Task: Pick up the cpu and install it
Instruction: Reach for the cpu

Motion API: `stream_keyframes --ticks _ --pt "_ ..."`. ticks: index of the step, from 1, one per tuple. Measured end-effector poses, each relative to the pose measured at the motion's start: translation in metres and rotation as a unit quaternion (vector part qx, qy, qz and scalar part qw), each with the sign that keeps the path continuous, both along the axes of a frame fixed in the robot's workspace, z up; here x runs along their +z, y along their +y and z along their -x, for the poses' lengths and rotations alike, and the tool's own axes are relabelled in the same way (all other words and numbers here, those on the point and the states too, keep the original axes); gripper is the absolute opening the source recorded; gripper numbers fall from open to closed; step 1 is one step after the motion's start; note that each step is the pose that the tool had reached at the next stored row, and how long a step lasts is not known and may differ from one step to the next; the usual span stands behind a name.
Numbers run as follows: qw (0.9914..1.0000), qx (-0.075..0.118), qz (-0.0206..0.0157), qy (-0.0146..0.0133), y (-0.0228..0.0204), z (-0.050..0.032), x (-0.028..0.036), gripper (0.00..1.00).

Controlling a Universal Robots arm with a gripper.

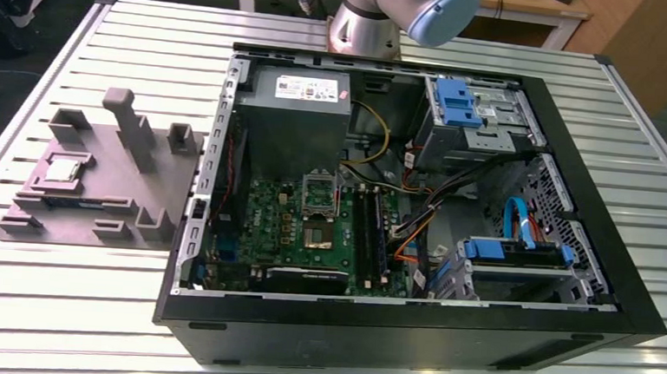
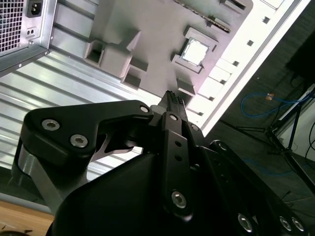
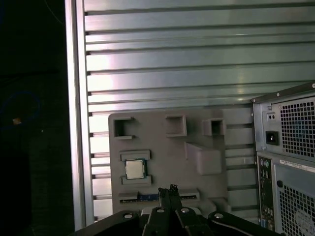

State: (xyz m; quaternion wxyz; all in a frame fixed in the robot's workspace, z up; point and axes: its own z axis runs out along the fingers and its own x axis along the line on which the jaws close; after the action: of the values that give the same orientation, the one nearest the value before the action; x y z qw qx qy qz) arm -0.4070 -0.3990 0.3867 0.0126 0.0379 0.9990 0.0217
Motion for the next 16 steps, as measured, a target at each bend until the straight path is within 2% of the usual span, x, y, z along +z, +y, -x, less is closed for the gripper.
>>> stream_keyframes --ticks 7,16 --pt "1.00000 0.000 0.0000 0.0000 0.0000 0.0088 -0.0003 0.10" --pt "1.00000 0.000 0.0000 0.0001 0.0001 0.0301 -0.0008 0.10"
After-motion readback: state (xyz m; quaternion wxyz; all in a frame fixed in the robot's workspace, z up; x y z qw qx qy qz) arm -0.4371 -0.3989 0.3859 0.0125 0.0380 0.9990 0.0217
